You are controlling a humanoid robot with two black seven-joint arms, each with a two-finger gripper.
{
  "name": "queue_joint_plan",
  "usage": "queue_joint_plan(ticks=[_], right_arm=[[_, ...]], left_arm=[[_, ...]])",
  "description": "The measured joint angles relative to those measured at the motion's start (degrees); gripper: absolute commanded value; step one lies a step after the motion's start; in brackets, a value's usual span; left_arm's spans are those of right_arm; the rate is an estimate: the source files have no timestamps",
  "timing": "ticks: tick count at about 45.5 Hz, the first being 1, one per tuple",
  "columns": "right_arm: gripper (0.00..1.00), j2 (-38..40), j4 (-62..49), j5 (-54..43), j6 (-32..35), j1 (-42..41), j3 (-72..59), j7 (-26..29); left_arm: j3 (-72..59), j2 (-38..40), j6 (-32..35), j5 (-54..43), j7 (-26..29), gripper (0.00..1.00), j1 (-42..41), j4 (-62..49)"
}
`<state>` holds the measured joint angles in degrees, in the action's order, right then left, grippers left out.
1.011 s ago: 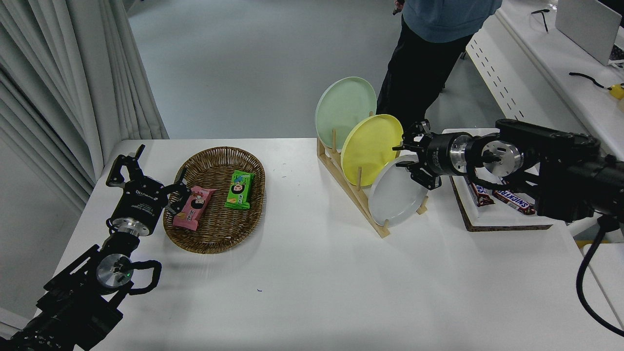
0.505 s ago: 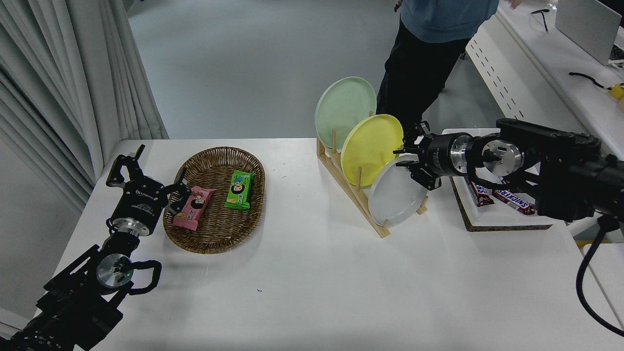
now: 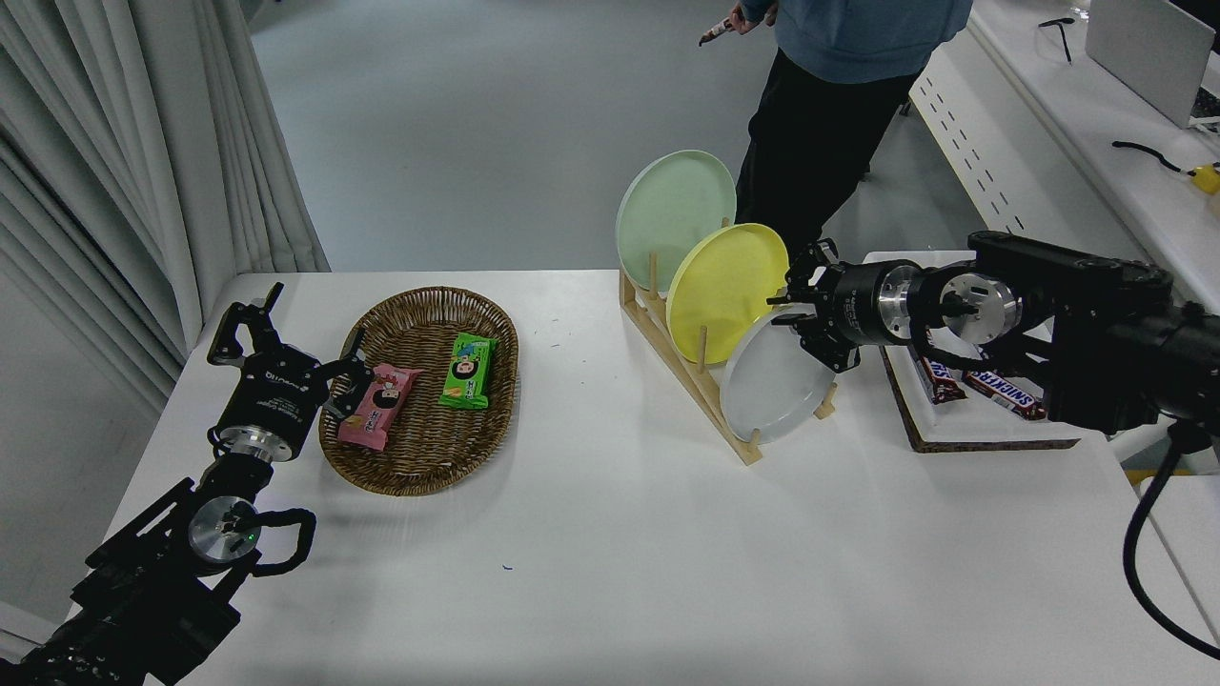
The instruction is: Place the plate on the table
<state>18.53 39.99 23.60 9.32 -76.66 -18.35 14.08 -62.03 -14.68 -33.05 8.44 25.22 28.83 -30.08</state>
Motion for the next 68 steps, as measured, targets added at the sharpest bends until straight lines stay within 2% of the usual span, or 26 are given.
queue_joint_plan(ticks=[32,68], right_arm=[[0.00,0.17,0.00,0.03,-0.01,0.02,0.57,0.49],[0.00,1.42,0.12,-0.15,0.09,-0.71,1.06,1.91]], left_arm=[[-0.02,0.00,0.00,0.00,0.00,1.00,0.00,-0.04],[0.00,0.00,0.00,0.00,0.00,1.00,0.00,-0.01]])
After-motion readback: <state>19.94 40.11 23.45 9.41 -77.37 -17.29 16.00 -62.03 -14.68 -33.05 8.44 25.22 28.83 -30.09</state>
